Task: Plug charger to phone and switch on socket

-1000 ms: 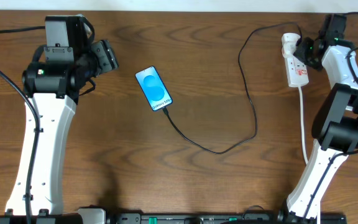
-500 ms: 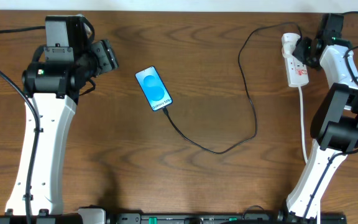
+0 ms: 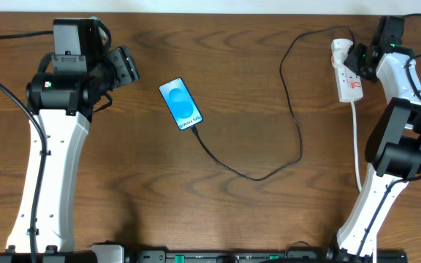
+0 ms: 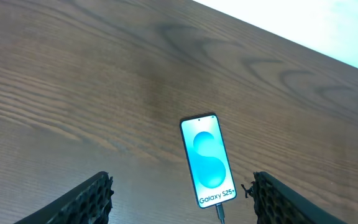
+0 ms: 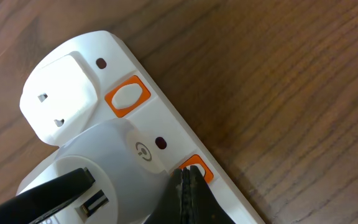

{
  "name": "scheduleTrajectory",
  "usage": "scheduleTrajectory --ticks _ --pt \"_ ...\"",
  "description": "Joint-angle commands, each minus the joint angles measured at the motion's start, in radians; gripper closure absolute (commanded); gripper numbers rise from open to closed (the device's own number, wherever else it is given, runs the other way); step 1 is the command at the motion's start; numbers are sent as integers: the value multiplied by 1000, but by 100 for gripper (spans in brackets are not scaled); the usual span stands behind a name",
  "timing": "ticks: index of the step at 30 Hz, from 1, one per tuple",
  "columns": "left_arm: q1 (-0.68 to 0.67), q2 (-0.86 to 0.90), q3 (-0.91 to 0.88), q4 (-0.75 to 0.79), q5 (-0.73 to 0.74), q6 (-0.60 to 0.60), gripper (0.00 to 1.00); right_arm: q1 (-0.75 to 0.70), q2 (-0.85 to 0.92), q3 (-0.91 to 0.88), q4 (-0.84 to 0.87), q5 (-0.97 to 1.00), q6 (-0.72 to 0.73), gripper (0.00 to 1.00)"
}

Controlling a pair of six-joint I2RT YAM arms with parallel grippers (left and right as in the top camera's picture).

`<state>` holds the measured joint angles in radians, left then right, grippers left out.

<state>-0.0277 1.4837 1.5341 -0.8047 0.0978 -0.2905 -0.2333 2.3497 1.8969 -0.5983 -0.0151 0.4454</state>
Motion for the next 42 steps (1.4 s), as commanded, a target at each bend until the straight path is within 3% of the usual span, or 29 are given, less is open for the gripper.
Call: scheduleTrajectory --ticks 1,10,25,42 --pt "5 9 3 -3 -13 9 27 68 9 22 19 -239 18 99" --pt "5 9 3 -2 -13 10 27 21 9 24 -16 -388 -6 99" --pt "5 9 3 -2 -13 10 27 -72 8 183 -223 -397 -63 99" --pt "5 9 3 -2 -13 10 27 -156 8 188 -258 -494 -107 99"
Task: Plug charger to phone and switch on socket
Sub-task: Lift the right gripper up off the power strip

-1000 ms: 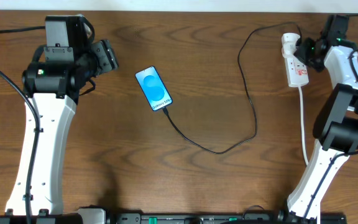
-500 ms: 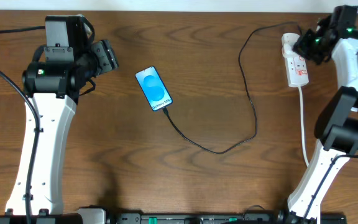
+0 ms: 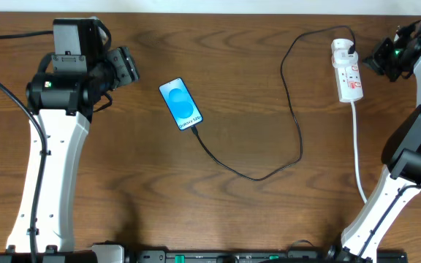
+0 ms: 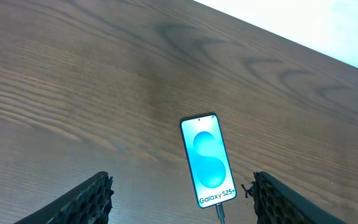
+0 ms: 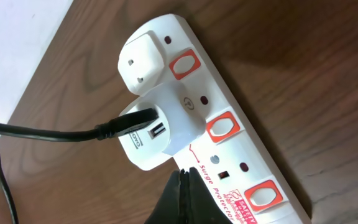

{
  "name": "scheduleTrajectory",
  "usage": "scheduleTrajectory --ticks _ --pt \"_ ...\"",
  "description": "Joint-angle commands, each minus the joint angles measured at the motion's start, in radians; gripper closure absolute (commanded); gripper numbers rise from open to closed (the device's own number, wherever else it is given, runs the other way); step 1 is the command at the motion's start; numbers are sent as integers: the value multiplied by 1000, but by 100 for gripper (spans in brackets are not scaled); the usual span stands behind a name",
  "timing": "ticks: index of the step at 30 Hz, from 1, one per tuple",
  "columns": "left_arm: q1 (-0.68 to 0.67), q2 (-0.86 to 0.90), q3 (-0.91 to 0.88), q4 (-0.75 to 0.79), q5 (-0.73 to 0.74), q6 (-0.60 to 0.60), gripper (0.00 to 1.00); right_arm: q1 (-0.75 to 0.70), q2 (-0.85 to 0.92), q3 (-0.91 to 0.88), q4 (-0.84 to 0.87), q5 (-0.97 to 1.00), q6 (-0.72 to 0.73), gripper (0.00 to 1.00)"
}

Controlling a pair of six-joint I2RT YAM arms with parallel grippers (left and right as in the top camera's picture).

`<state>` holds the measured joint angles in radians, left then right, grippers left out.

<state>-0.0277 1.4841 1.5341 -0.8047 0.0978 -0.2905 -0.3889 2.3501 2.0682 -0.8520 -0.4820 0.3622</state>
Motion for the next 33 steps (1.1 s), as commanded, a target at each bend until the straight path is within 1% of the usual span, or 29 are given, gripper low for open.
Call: scheduleTrajectory --ticks 1,33 --pt "5 9 3 -2 -13 10 27 0 8 17 -5 -26 -24 99" --pt "5 9 3 -2 -13 10 27 2 6 17 -21 -34 -46 99"
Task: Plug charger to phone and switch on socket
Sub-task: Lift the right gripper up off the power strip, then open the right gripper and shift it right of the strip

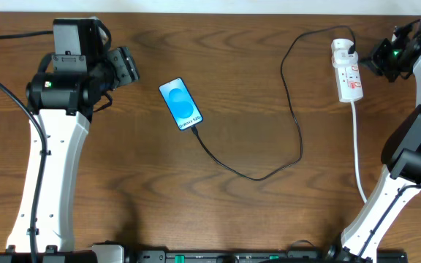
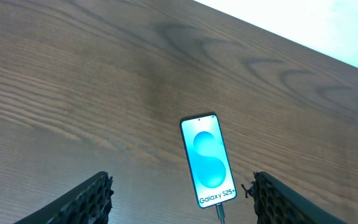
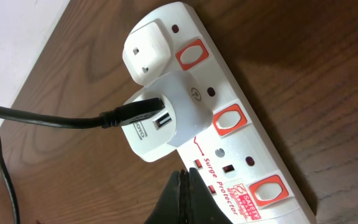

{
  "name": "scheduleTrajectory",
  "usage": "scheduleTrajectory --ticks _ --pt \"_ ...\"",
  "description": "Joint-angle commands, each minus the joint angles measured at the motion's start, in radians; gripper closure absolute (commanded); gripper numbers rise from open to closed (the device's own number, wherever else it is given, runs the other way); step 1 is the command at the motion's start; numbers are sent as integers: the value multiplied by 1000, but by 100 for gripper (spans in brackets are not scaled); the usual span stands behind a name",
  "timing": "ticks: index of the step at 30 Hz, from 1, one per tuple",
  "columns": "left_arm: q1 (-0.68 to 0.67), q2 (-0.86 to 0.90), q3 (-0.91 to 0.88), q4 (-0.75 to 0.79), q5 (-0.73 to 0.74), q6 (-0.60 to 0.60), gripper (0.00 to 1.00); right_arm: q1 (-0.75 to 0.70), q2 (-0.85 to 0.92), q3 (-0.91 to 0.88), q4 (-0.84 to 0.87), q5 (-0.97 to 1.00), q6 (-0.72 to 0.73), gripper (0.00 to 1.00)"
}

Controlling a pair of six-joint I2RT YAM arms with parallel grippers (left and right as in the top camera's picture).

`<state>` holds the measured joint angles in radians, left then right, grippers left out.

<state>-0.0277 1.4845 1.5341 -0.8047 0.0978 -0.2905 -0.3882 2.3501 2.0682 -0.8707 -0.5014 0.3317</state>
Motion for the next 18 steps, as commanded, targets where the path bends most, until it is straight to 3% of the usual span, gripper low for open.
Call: scheduleTrajectory --ticks 1,5,7,10,11,13,14,18 --pt "5 9 3 -2 -13 10 27 2 6 17 -2 -14 -16 99" --pt "5 9 3 -2 -13 10 27 2 6 17 -1 -14 -23 98" --pt "5 9 3 -2 -13 10 27 2 6 17 -1 -14 -23 84" --pt "5 9 3 -2 -13 10 27 2 6 17 -4 -14 -34 79" --pt "5 9 3 -2 -13 10 27 2 6 17 -3 -14 -34 68" --pt "5 9 3 -2 -13 10 27 2 6 17 0 -14 -33 18" --pt "5 9 3 -2 -13 10 27 2 6 17 3 -14 -33 1" --pt "5 9 3 -2 -13 10 27 2 6 17 14 -14 -32 1"
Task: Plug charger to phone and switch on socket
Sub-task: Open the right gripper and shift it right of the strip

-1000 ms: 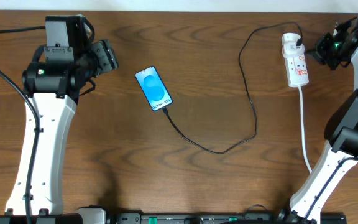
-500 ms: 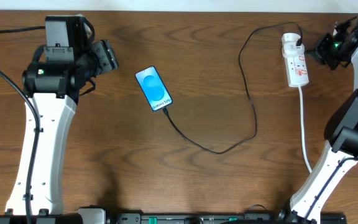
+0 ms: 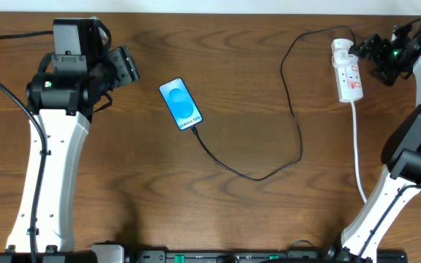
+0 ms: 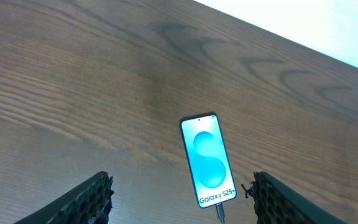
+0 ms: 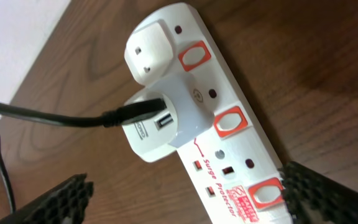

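The phone point(image 3: 180, 104) lies face up with its blue screen lit, also in the left wrist view point(image 4: 208, 160). A black cable point(image 3: 298, 124) is plugged into its lower end and loops to the white charger point(image 5: 166, 124), which sits in the white power strip point(image 3: 346, 73). An orange switch point(image 5: 231, 119) sits beside the charger. My right gripper point(image 5: 191, 199) is open just right of the strip, fingers point(image 5: 55, 202) spread either side of its lower end. My left gripper point(image 3: 123, 67) is open, left of the phone, holding nothing.
The strip's white cord point(image 3: 357, 146) runs down toward the table's front edge beside my right arm. A second white plug point(image 5: 146, 50) sits at the strip's far end. The table's back edge lies just behind the strip.
My right gripper has opened; it was shut with its tip over the strip's lower end. It hangs at about the same place. Phone, cable and left arm are unchanged.
My right gripper was shut with its tip down on the strip at the orange switch next to the charger. Then it stood off to the right of the strip, still shut, and stayed there. Now it is open. The left gripper stayed open beside the phone throughout.
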{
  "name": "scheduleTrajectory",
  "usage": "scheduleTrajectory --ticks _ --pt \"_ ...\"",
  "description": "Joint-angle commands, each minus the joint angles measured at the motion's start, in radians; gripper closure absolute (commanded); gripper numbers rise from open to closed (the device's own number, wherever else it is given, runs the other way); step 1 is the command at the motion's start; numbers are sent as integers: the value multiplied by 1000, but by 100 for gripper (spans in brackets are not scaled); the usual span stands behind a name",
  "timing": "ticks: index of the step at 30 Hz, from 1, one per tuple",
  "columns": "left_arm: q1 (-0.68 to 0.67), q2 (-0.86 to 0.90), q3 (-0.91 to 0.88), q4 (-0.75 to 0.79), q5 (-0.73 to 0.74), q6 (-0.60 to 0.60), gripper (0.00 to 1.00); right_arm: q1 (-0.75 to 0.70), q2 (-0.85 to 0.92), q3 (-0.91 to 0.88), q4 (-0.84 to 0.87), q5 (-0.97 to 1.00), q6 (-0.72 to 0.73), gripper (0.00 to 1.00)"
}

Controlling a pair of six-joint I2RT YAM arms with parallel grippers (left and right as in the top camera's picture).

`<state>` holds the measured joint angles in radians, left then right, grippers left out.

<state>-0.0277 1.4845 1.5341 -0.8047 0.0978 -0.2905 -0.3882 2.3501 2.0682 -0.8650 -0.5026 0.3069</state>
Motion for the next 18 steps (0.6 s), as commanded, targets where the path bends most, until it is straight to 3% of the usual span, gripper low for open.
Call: scheduleTrajectory --ticks 1,18 --pt "5 9 3 -2 -13 9 27 2 6 17 14 -12 -3 1" --pt "5 9 3 -2 -13 10 27 1 6 17 35 -13 41 1"
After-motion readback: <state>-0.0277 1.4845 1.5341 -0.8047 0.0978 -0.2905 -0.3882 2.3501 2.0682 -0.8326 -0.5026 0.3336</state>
